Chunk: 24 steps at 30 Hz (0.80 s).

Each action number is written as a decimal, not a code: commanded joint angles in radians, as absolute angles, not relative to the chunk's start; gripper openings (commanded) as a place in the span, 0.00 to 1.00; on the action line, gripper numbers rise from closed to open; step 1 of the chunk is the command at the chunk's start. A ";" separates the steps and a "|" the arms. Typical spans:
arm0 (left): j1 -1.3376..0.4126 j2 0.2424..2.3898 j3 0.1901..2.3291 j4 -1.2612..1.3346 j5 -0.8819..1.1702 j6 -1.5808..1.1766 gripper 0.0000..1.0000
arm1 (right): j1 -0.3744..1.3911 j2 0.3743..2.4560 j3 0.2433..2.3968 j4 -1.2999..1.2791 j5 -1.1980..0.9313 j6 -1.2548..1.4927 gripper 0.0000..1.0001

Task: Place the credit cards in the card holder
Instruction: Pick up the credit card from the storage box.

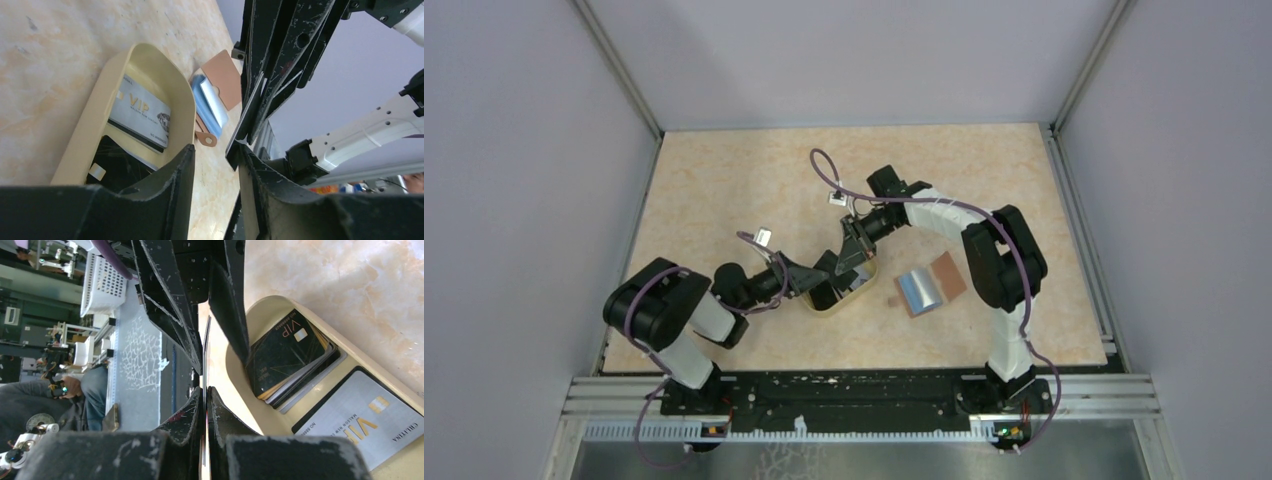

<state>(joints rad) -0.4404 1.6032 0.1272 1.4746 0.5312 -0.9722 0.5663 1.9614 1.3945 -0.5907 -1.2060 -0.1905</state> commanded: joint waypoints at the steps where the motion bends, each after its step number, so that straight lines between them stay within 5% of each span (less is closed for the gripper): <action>1: -0.425 1.731 0.183 1.793 0.676 -1.055 0.41 | 0.564 1.955 1.404 -0.597 -1.256 -0.228 0.00; 19: -0.387 1.716 0.234 1.792 0.753 -1.043 0.39 | 0.566 1.987 1.420 -0.653 -1.256 -0.273 0.00; 21: -0.385 1.712 0.245 1.792 0.761 -1.045 0.35 | 0.570 1.993 1.422 -0.657 -1.256 -0.275 0.00; 24: -0.377 1.717 0.262 1.793 0.783 -1.048 0.11 | 0.579 2.005 1.431 -0.679 -1.253 -0.295 0.01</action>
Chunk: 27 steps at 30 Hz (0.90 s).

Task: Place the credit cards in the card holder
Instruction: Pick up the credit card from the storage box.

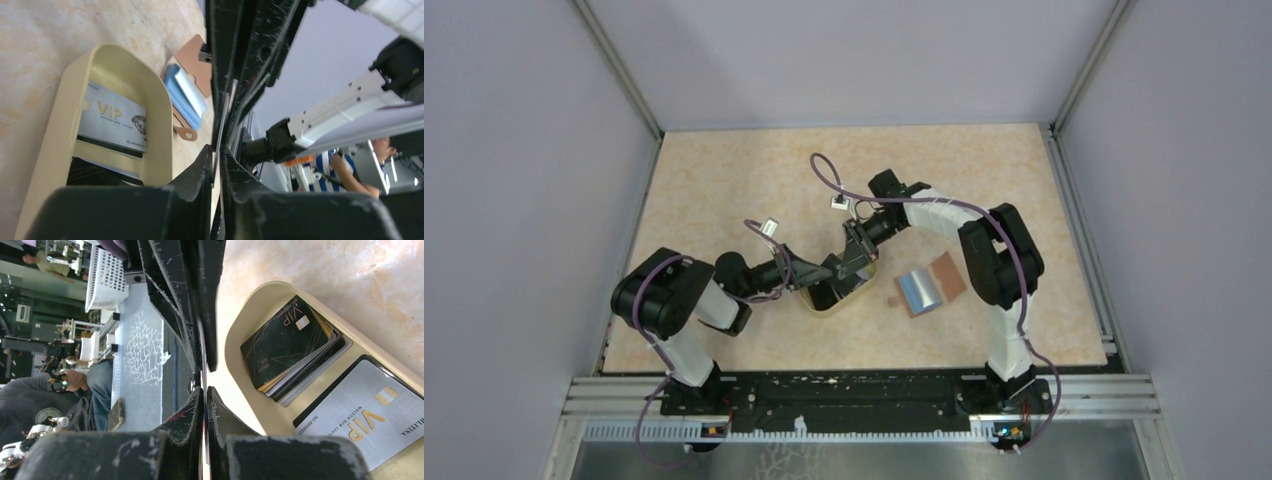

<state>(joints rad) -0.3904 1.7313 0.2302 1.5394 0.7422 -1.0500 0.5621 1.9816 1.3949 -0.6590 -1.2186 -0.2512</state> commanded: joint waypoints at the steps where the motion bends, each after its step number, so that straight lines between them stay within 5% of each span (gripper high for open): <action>1: -0.376 1.721 0.270 1.793 0.794 -1.047 0.01 | 0.582 2.006 1.432 -0.680 -1.250 -0.297 0.02; 9: -0.373 1.754 0.295 1.793 0.815 -1.006 0.00 | 0.597 2.020 1.425 -0.665 -1.252 -0.285 0.28; 27: -0.354 1.778 0.303 1.793 0.861 -1.002 0.00 | 0.598 2.009 1.436 -0.664 -1.287 -0.276 0.25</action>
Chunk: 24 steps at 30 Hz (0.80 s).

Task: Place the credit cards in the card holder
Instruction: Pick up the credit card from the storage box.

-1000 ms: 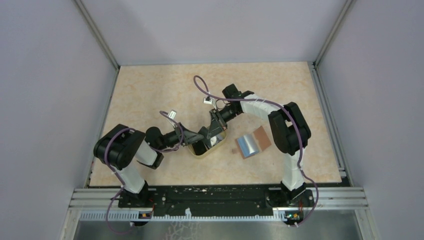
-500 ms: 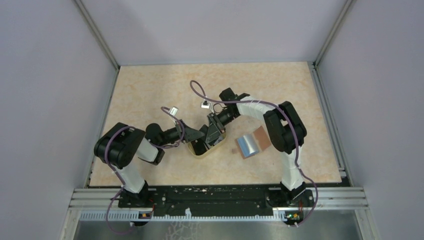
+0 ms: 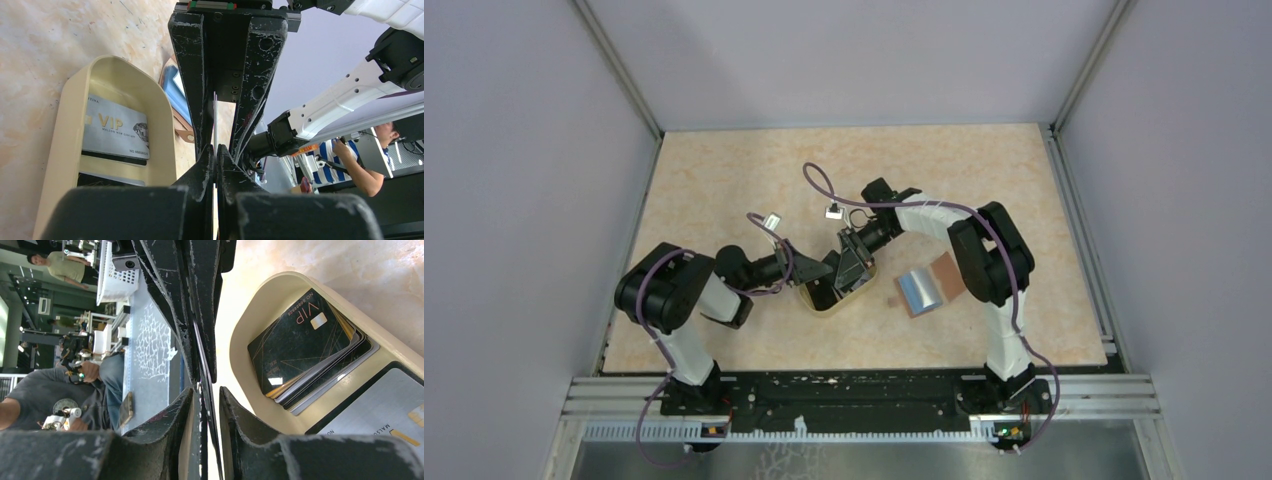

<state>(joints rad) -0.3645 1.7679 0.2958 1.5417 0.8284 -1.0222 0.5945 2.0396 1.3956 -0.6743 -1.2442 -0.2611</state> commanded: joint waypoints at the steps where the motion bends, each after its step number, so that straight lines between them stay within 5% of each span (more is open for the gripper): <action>1: -0.353 1.778 0.301 1.793 0.862 -1.000 0.00 | 0.596 2.006 1.436 -0.664 -1.287 -0.276 0.25; 4: -0.351 1.778 0.302 1.793 0.866 -1.001 0.00 | 0.590 2.003 1.434 -0.662 -1.286 -0.275 0.24; 8: -0.349 1.789 0.309 1.793 0.870 -1.008 0.00 | 0.591 2.006 1.433 -0.652 -1.284 -0.261 0.01; 10: -0.348 1.793 0.309 1.793 0.866 -1.012 0.03 | 0.591 2.005 1.433 -0.651 -1.276 -0.261 0.00; 16: -0.306 1.700 0.207 1.782 0.745 -0.988 0.43 | 0.587 1.963 1.418 -0.621 -1.140 -0.266 0.00; 24: -0.298 1.284 0.125 1.283 0.570 -0.754 0.62 | 0.589 1.928 1.398 -0.548 -0.873 -0.214 0.00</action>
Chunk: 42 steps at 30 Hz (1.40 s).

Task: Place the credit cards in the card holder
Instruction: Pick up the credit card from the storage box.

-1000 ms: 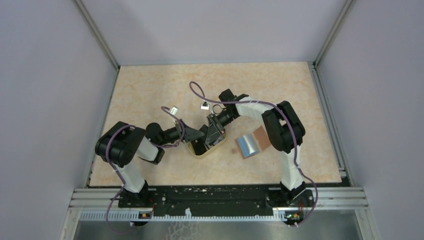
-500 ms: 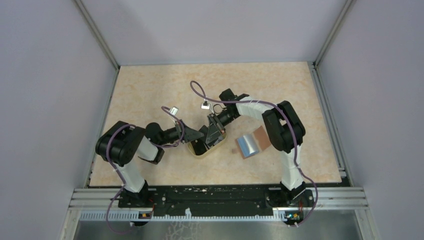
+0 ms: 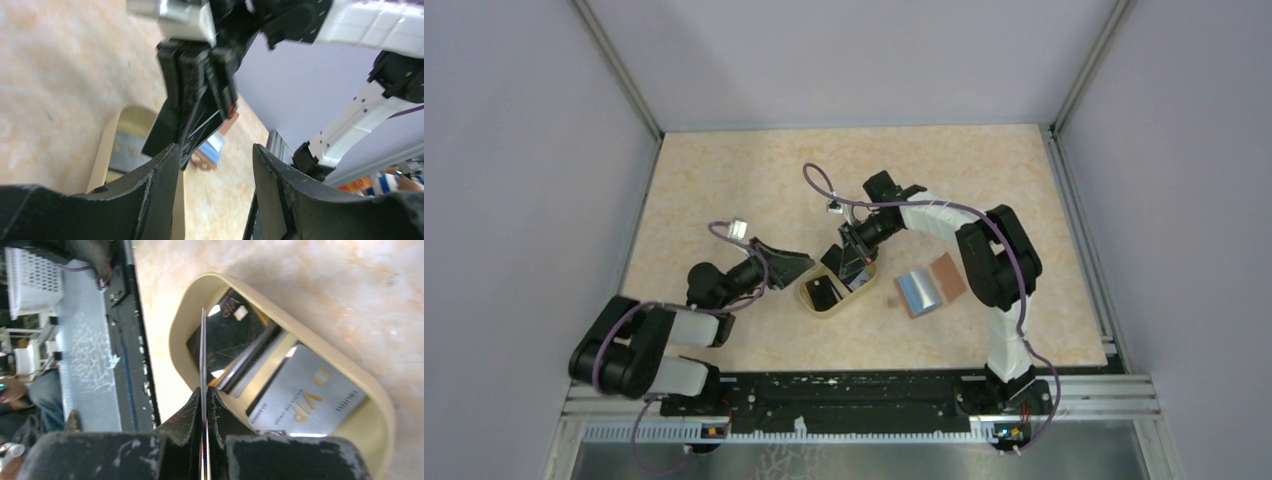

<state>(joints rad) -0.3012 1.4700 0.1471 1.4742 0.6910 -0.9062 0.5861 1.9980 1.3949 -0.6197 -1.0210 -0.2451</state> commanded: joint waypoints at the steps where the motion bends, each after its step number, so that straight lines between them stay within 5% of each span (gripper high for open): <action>1: -0.297 1.218 0.126 1.195 0.545 -0.724 0.64 | 0.590 1.930 1.397 -0.538 -0.846 -0.200 0.00; 6: -0.298 1.002 0.150 0.859 0.430 -0.668 0.80 | 0.617 1.950 1.408 -0.533 -0.775 -0.175 0.02; 42: -0.297 1.155 0.044 1.049 0.514 -0.791 0.77 | 0.624 2.062 1.451 -0.592 -0.922 -0.139 0.17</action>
